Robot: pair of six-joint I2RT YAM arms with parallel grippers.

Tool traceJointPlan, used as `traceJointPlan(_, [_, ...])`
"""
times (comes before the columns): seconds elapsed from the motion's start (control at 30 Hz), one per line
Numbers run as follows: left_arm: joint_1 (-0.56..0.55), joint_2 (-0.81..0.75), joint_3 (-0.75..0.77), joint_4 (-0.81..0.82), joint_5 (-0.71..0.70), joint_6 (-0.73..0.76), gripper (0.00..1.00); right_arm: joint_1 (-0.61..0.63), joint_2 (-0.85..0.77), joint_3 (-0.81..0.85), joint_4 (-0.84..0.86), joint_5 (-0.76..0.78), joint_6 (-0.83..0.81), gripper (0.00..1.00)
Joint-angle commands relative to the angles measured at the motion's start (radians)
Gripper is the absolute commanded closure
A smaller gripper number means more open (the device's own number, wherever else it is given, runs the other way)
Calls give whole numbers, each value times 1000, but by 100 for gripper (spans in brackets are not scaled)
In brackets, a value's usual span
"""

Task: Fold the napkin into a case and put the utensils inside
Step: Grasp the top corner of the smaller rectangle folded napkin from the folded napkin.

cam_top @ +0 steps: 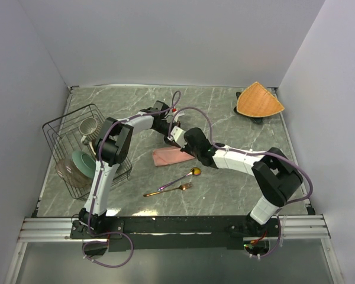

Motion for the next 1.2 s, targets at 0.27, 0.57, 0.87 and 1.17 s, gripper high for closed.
traceJointPlan(0.27, [-4,30,-35,-34,-109,40,99,3,151,4,230,109,-93,100])
traceJointPlan(0.57, [-3,33,-28,-37,-113,40,99,3,227,2,321,181,-149,100])
traceJointPlan(0.87, [-4,37,-28,-36,-118,42,99,6,269,5,397,248,-191,100])
traceJointPlan(1.17, [-1,49,-8,-56,-126,49,99,3,182,53,218,138,-118,90])
